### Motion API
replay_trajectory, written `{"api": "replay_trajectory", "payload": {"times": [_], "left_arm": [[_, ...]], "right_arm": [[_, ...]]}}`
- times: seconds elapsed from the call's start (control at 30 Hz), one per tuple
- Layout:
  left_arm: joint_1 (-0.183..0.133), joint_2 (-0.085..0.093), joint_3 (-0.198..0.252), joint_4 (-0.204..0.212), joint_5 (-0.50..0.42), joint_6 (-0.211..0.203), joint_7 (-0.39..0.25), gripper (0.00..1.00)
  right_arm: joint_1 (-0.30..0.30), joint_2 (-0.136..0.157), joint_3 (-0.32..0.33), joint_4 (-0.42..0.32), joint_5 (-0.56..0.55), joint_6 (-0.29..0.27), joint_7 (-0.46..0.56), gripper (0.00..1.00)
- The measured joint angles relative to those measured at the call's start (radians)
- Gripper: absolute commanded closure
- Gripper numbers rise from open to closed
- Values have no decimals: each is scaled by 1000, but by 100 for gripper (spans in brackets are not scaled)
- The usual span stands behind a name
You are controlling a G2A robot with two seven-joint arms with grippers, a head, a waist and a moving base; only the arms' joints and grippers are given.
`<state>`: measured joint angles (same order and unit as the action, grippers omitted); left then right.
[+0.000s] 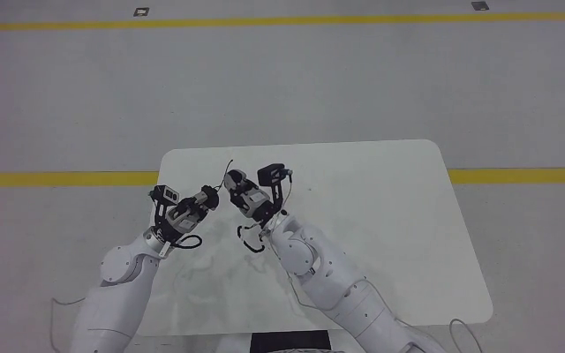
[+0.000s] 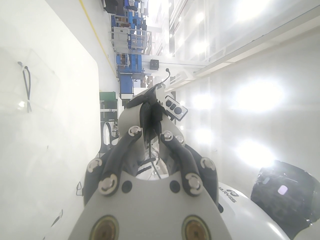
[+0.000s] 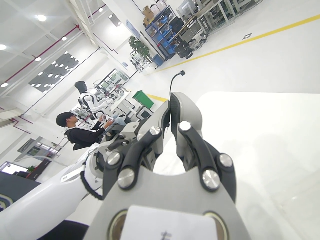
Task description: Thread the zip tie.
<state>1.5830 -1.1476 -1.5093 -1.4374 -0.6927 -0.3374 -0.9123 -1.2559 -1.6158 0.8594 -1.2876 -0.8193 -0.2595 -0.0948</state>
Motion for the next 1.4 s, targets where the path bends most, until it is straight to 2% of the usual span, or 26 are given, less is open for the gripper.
{"api": "replay_trajectory", "payload": {"times": [0.2,0.63,0.67,0.7,0.73,1.0,1.17,1.23,1.4], "left_arm": [[1,2,7,-2,-4,-1,-3,100],[8,8,6,-14,-7,-3,3,100],[9,8,5,-15,-7,-3,4,100],[9,8,5,-15,-7,-3,4,100],[10,9,5,-16,-8,-3,4,100],[15,12,-2,-21,-8,-3,4,100],[15,14,-10,-31,-4,-3,-5,100],[9,16,-17,-42,31,-3,-22,100],[9,16,-17,-43,29,-3,-22,100]], "right_arm": [[-3,1,-2,-5,7,-15,0,100],[-5,2,-9,-4,-1,-6,19,100],[-6,2,-9,-5,-1,-4,18,78],[-7,2,-8,-7,-1,-2,16,28],[-9,3,-7,-10,-2,0,14,0],[-23,9,8,-40,-21,1,4,0],[-42,20,24,-67,-58,-24,-17,0],[-46,24,33,-78,-76,-32,-35,0],[-46,24,33,-78,-76,-32,-34,0]]}}
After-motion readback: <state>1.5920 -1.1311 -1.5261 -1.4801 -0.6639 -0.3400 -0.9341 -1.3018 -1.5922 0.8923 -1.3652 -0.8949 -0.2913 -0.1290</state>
